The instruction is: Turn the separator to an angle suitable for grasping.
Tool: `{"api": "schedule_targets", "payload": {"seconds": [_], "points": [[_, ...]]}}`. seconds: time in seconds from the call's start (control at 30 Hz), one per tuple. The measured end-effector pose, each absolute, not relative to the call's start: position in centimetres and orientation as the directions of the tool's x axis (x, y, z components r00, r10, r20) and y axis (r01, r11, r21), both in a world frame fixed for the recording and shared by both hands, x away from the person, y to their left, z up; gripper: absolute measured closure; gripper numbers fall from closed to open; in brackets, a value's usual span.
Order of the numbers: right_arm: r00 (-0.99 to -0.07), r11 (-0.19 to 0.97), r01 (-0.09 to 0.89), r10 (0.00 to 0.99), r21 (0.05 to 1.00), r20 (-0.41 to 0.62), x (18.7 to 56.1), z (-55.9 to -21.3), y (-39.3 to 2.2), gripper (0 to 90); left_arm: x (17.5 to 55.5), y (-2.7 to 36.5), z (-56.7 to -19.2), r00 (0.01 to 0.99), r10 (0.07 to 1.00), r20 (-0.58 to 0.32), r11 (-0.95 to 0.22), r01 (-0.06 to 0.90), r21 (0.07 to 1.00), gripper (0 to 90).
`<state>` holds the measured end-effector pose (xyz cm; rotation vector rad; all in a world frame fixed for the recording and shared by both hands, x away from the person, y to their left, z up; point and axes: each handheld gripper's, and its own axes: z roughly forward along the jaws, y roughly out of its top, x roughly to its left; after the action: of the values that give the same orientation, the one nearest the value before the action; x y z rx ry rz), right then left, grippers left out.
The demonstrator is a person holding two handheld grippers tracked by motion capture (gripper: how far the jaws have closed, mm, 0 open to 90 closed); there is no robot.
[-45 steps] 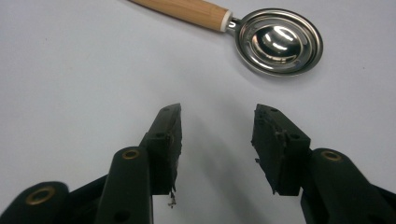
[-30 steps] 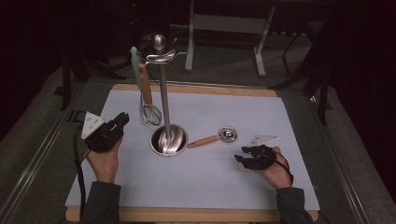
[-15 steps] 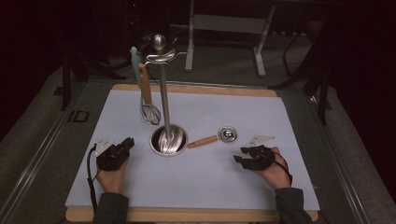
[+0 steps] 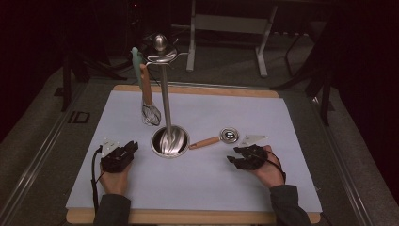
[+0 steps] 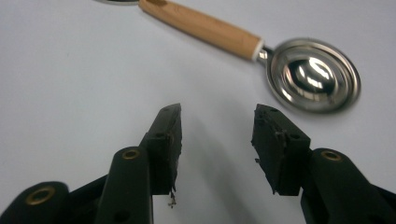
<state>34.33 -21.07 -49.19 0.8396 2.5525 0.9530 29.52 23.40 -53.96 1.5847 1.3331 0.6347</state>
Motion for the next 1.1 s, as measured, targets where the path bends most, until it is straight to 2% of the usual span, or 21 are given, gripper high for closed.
{"api": "schedule_targets", "payload": {"seconds": [0.2,0.53,0.7,0.87,1.0,1.1], "points": [[-0.81,0.635,0.392,0.581,0.666,-0.078,36.6,-49.4,-19.3,52.5,29.5,22.1,-53.9,0.318,0.946,-0.061,-0.099,0.462,0.882,76.1],[-0.82,0.633,0.408,0.571,0.658,-0.042,40.7,-49.3,-16.7,50.5,29.4,22.2,-53.9,0.313,0.947,-0.078,-0.079,0.459,0.885,75.8],[-0.84,0.651,0.436,0.542,0.621,0.023,43.2,-49.9,-15.3,48.3,29.4,22.3,-53.9,0.313,0.946,-0.083,-0.074,0.458,0.886,75.8],[-0.85,0.68,0.455,0.524,0.575,0.053,44.1,-50.5,-14.9,47.3,29.4,22.4,-53.9,0.31,0.946,-0.091,-0.064,0.456,0.888,75.8],[-0.833,0.685,0.515,0.541,0.515,0.113,44.4,-51.0,-15.1,41.2,29.4,22.4,-53.9,0.31,0.946,-0.094,-0.061,0.456,0.888,75.8],[-0.84,0.693,0.508,0.531,0.512,0.114,44.3,-51.1,-15.3,42.6,29.4,22.4,-53.9,0.31,0.946,-0.095,-0.061,0.457,0.888,75.8]]}}
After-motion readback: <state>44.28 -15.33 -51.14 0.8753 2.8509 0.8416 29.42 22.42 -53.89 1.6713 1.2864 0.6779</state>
